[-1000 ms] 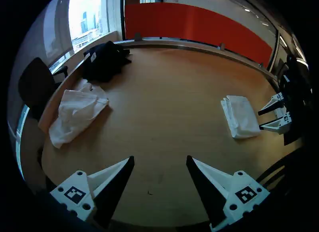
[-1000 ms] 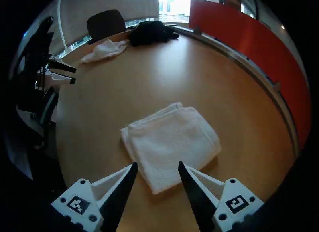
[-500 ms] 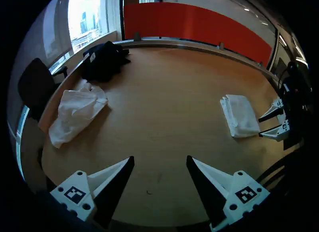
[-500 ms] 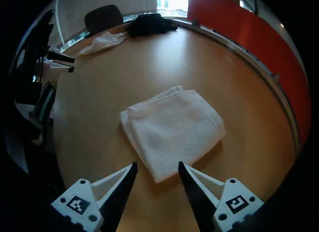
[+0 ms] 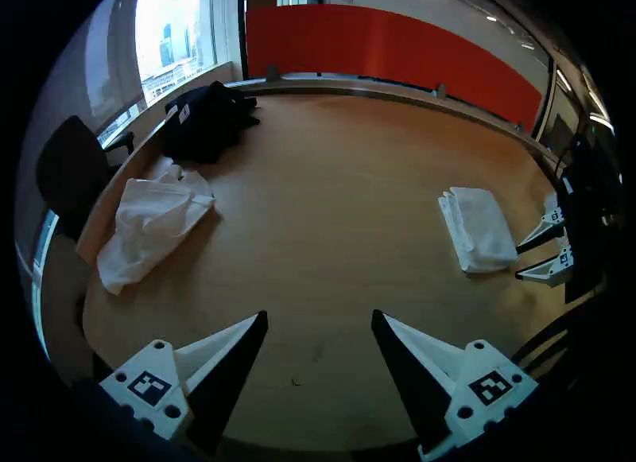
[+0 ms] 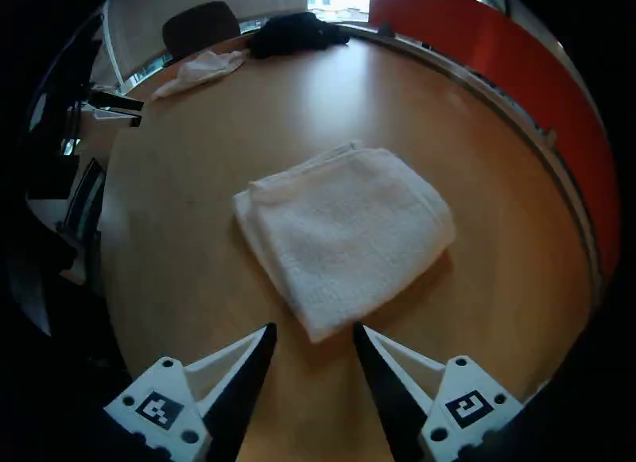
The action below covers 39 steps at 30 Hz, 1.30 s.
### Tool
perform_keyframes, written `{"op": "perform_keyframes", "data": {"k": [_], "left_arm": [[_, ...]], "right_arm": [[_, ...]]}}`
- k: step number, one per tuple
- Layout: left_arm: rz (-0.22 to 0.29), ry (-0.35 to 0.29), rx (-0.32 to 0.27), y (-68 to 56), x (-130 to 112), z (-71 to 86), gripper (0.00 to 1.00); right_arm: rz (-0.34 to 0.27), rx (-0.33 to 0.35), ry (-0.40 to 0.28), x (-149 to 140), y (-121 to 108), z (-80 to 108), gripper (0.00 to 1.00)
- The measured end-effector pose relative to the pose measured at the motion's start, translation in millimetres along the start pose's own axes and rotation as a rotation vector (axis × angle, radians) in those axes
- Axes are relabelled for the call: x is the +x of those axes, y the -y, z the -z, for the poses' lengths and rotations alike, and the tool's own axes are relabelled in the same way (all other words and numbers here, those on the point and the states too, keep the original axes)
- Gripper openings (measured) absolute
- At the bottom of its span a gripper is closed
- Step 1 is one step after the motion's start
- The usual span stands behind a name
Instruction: Fold towel
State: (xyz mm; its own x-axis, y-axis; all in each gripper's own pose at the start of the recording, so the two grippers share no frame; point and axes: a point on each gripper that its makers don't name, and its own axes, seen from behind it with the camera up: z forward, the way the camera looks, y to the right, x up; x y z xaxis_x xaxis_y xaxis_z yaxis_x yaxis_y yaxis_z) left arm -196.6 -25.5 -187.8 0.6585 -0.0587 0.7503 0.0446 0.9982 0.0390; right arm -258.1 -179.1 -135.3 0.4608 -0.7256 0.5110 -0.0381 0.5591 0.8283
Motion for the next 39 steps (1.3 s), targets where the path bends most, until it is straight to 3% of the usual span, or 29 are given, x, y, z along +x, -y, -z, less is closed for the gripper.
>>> {"op": "perform_keyframes", "data": {"k": [5, 9, 23, 33, 39], "left_arm": [[0.001, -0.002, 0.000, 0.5, 1.0, 0.1, 0.97], [0.002, -0.002, 0.003, 1.7, 0.7, 0.2, 0.97], [0.002, -0.003, 0.005, 3.1, 0.2, 0.6, 0.97], [-0.002, -0.007, -0.002, 0.7, 2.6, 0.3, 0.97], [-0.004, -0.012, -0.007, -0.6, 5.0, -1.2, 0.97]], "right_arm": [[-0.004, -0.007, 0.008, -2.5, -1.1, -1.9, 0.46], [-0.010, -0.011, 0.008, -2.2, -1.8, -3.2, 0.43], [-0.028, -0.024, 0.000, -1.3, -4.4, -4.9, 0.06], [-0.016, -0.036, -0.009, 4.0, -6.3, 0.2, 0.06], [0.004, -0.049, -0.041, 22.1, -10.2, 11.7, 0.05]]}}
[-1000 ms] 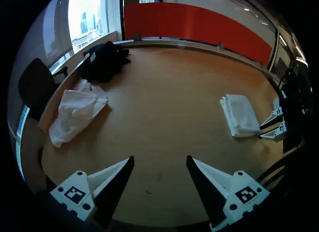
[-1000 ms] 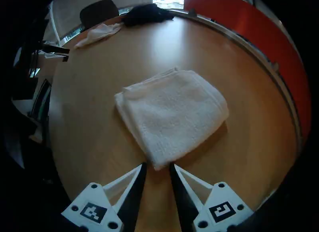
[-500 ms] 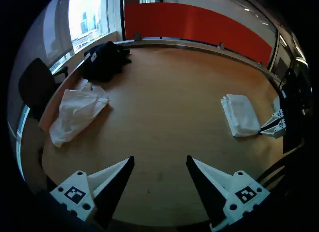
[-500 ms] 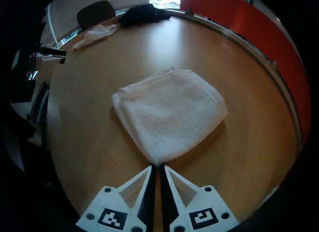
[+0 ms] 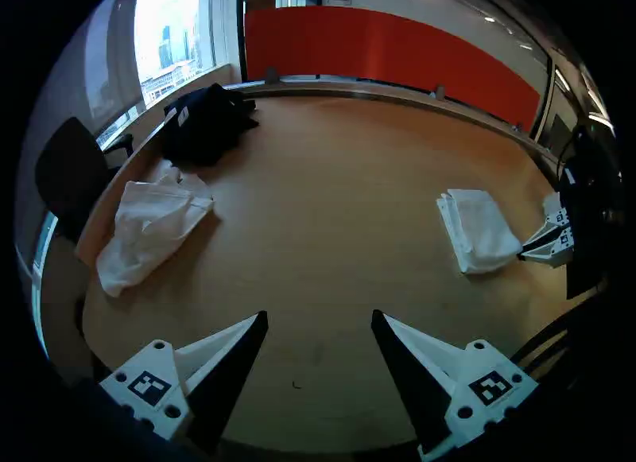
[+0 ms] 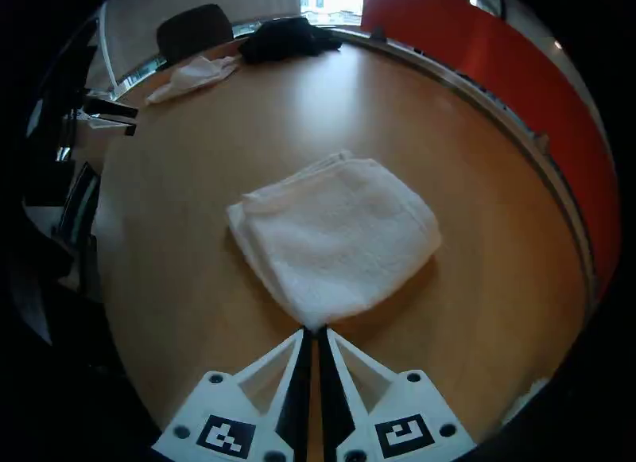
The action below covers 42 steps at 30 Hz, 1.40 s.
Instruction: Fold towel
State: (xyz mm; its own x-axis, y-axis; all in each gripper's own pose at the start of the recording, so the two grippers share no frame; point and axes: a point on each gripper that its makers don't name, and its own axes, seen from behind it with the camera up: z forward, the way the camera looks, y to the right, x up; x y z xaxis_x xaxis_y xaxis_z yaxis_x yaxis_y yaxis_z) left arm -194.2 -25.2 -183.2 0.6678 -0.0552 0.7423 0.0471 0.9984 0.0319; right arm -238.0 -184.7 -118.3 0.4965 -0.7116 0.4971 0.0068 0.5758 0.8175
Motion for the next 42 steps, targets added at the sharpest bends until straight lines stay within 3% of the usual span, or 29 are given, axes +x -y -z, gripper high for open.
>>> {"op": "perform_keyframes", "data": {"k": [8, 18, 24, 33, 42], "left_arm": [[0.005, -0.026, -0.011, -3.6, 10.3, -1.5, 0.97], [-0.003, -0.059, -0.027, -9.3, 24.7, -0.2, 0.97], [-0.015, -0.078, -0.035, -12.2, 34.4, 1.3, 0.97], [-0.031, -0.093, -0.050, -19.3, 43.5, 1.3, 0.97], [-0.051, -0.101, -0.064, -28.2, 51.4, -1.3, 0.97]], "right_arm": [[0.040, -0.030, -0.074, 45.2, -13.9, 19.7, 0.05], [0.076, -0.050, -0.212, 116.1, -26.3, 51.7, 0.05], [0.107, -0.075, -0.264, 142.9, -35.4, 71.3, 0.05], [0.118, -0.109, -0.290, 152.5, -50.7, 91.8, 0.05], [0.092, -0.147, -0.299, 141.3, -80.2, 120.1, 0.05]]}}
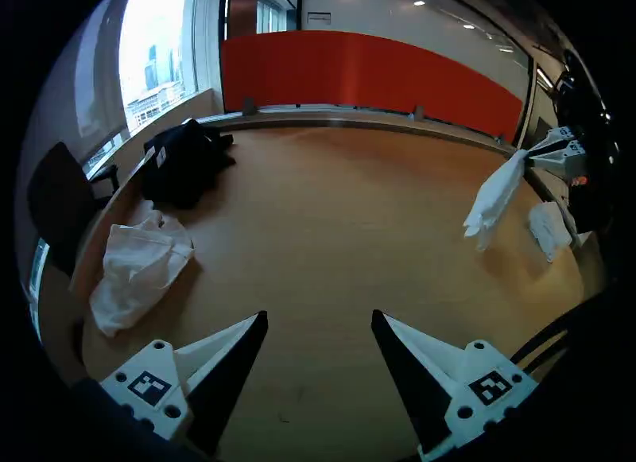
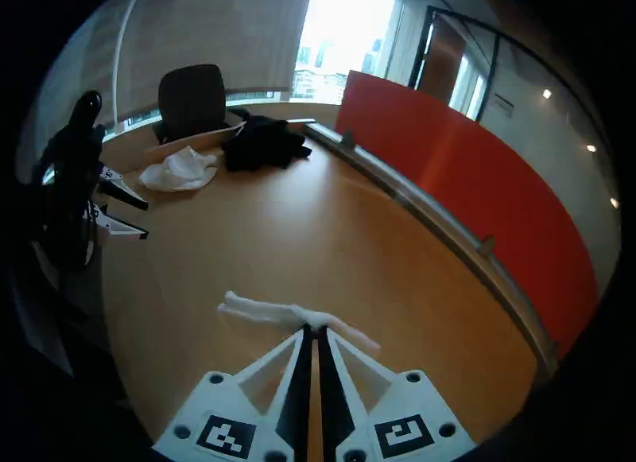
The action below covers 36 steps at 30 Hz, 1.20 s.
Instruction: Fold towel
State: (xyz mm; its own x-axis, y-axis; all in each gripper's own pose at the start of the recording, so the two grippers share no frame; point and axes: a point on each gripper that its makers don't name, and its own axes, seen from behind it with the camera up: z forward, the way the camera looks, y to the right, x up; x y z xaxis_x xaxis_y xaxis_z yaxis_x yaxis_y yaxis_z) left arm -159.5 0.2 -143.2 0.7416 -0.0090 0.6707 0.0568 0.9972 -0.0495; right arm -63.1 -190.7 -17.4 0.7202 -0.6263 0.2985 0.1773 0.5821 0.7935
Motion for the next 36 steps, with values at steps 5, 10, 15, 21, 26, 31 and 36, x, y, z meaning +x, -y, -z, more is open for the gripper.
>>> {"op": "perform_keyframes", "data": {"k": [5, 10, 15, 21, 26, 31, 36], "left_arm": [[-0.009, -0.001, -0.007, -4.9, 4.7, -2.7, 0.97], [-0.023, -0.002, -0.009, -9.2, 10.1, -5.0, 0.97], [-0.032, -0.001, -0.009, -13.6, 14.1, -6.9, 0.97], [-0.036, 0.005, -0.012, -21.0, 15.8, -10.6, 0.97], [-0.045, 0.013, -0.013, -26.8, 16.4, -13.9, 0.97], [-0.055, 0.017, -0.013, -31.9, 18.8, -16.8, 0.97], [-0.062, 0.020, -0.012, -36.0, 20.6, -18.7, 0.97]], "right_arm": [[-0.010, -0.033, 0.001, -7.0, -24.0, 17.0, 0.05], [-0.026, -0.063, 0.006, -17.3, -49.2, 33.3, 0.05], [-0.043, -0.089, 0.016, -30.2, -73.5, 47.9, 0.05], [-0.070, -0.115, 0.029, -47.0, -100.6, 64.7, 0.05], [-0.089, -0.143, 0.043, -62.2, -122.6, 77.7, 0.05], [-0.100, -0.170, 0.061, -77.8, -144.7, 89.1, 0.05], [-0.110, -0.200, 0.081, -92.6, -167.5, 102.3, 0.05]]}}
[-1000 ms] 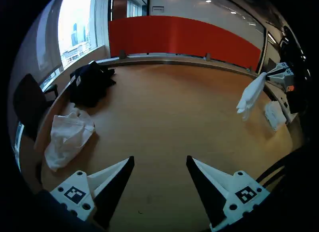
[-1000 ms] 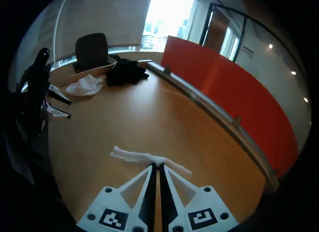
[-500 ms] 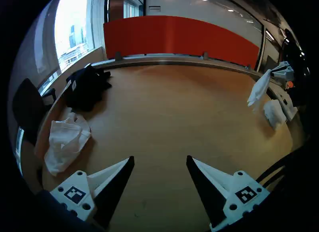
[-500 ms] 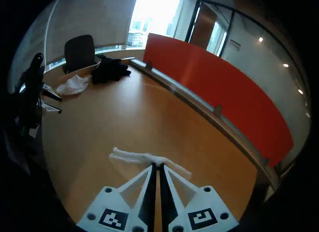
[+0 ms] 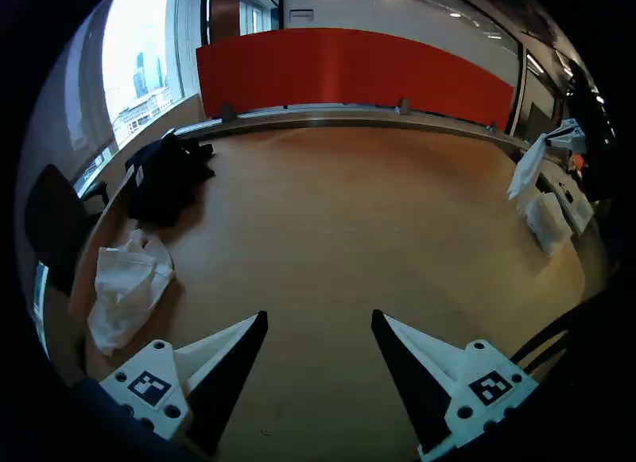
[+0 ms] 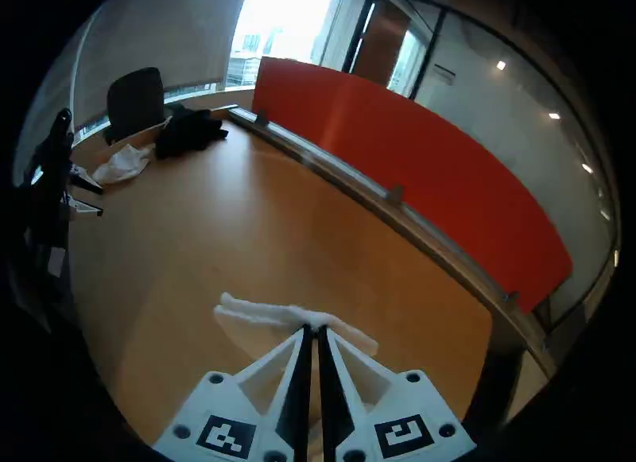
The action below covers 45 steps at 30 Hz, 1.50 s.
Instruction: Fold towel
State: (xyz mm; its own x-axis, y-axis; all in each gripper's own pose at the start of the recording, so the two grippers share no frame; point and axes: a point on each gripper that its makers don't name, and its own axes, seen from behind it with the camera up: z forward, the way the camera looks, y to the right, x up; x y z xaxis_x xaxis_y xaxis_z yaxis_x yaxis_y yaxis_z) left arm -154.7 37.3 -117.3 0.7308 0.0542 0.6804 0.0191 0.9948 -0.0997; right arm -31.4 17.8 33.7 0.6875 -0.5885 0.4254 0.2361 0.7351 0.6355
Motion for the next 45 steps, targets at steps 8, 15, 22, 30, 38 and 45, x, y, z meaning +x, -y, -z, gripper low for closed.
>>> {"op": "perform_keyframes", "data": {"k": [8, 15, 22, 30, 38, 45], "left_arm": [[-0.009, 0.003, 0.003, -4.5, 2.8, -2.6, 0.97], [-0.015, 0.005, 0.002, -8.1, 5.3, -4.1, 0.97], [-0.023, 0.004, 0.001, -11.4, 9.0, -4.3, 0.97], [-0.031, -0.001, 0.000, -14.6, 12.7, -3.4, 0.97], [-0.037, -0.004, -0.004, -17.2, 13.9, -1.4, 0.97], [-0.045, -0.005, -0.008, -19.5, 14.3, 1.1, 0.97]], "right_arm": [[-0.015, -0.057, 0.030, -19.6, -43.2, 14.6, 0.05], [-0.036, -0.096, 0.050, -33.4, -71.7, 25.7, 0.05], [-0.062, -0.124, 0.060, -44.7, -90.2, 37.4, 0.05], [-0.071, -0.141, 0.076, -56.8, -97.3, 45.2, 0.05], [-0.090, -0.160, 0.095, -75.3, -101.5, 57.4, 0.05], [-0.128, -0.188, 0.131, -109.5, -103.8, 77.4, 0.05]]}}
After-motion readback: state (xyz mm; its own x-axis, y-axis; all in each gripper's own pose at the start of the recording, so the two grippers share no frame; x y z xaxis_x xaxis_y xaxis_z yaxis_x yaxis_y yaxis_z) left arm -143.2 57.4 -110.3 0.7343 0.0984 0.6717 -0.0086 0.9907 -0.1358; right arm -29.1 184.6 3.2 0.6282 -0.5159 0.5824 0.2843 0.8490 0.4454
